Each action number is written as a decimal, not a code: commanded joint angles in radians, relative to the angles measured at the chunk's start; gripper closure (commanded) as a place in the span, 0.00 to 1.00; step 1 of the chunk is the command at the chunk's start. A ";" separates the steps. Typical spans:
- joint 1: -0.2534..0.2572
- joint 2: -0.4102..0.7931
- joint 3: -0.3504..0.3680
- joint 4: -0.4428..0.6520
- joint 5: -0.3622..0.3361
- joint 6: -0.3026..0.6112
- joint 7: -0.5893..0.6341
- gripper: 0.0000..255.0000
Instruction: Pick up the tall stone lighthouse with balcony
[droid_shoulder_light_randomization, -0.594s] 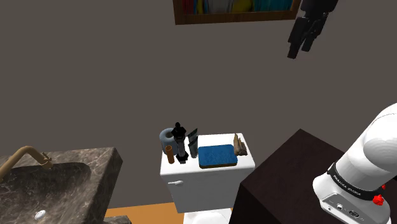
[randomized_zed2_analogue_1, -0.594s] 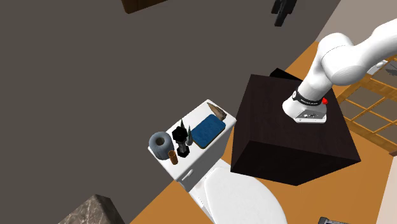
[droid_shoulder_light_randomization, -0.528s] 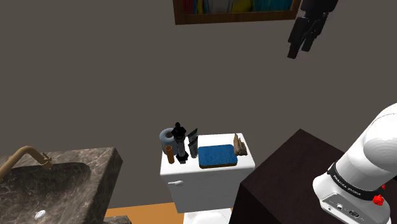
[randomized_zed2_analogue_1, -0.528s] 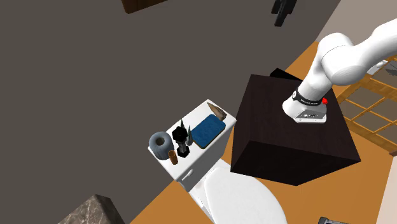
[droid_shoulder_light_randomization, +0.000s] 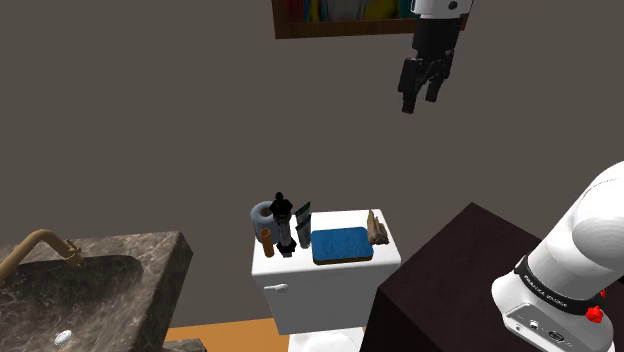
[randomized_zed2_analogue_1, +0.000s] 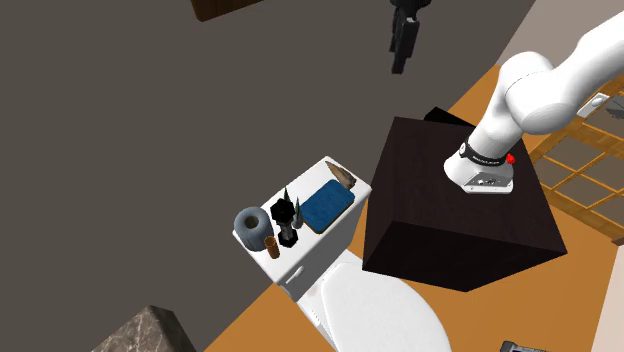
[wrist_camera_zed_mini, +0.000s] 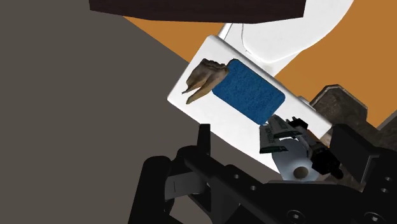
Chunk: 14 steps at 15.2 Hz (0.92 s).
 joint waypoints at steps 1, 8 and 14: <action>0.005 0.064 0.020 0.016 0.010 0.031 0.016 0.00; 0.021 0.329 0.085 0.122 0.020 0.131 0.074 0.00; 0.043 0.570 0.129 0.256 0.001 0.184 0.130 0.00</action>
